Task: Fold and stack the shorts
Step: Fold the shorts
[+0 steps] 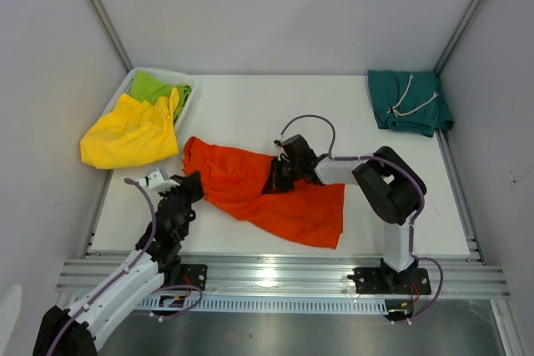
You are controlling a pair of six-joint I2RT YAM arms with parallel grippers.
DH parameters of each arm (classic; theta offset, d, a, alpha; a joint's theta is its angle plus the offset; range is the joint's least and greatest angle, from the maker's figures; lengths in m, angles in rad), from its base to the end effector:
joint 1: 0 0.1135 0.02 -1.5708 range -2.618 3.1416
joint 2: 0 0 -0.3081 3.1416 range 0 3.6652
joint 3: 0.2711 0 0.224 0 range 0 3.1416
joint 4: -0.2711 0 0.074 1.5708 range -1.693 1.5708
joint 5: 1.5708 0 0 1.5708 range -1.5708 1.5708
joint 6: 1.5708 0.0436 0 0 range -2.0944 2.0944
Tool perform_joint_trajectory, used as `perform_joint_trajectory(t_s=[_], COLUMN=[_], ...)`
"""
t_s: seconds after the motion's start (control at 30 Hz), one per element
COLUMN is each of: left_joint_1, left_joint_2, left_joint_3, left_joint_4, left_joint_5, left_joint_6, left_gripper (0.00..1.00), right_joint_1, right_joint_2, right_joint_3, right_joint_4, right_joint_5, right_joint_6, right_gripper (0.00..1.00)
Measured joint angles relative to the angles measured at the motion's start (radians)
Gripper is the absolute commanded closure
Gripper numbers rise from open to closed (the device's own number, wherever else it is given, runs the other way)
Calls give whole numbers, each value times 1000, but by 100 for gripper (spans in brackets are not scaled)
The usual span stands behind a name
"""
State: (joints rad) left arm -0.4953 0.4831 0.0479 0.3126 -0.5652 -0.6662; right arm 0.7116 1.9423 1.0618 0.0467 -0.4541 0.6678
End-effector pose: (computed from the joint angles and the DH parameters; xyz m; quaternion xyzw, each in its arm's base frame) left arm 0.0798 -0.0166 0.2065 -0.2454 0.7010 -0.1744 0.6465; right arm 0.2841 0.2702 0.1886 -0.1010 0.9069 0.3853 0.1371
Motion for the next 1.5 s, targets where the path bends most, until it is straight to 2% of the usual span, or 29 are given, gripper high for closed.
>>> perform_joint_trajectory(t_s=[0.17,0.47,0.6,0.7,0.83,1.1,1.27,1.5], left_joint_1=[0,-8,-37,-89,-186,-415,-463,-472], left_joint_2=[-62,-107,-68,28,123,201,211,257], left_joint_3=[-1,-1,-1,1,27,172,242,320], left_joint_4=[-23,56,114,152,149,129,100,49], left_joint_5=[22,167,247,289,274,142,123,127], left_joint_6=[-6,126,192,243,305,476,565,625], left_gripper=[100,100,100,100,100,100,100,100], right_joint_1=[-26,-47,-50,-52,-54,-53,-53,-42], right_joint_2=[45,123,148,169,190,225,225,223], right_joint_3=[11,101,143,179,221,309,317,309], right_joint_4=[37,25,-5,-33,-70,-169,-188,-174], right_joint_5=[-53,-110,-121,-132,-137,-133,-127,-123], right_joint_6=[33,63,66,66,65,38,27,32], right_gripper=[100,100,100,100,100,98,97,97])
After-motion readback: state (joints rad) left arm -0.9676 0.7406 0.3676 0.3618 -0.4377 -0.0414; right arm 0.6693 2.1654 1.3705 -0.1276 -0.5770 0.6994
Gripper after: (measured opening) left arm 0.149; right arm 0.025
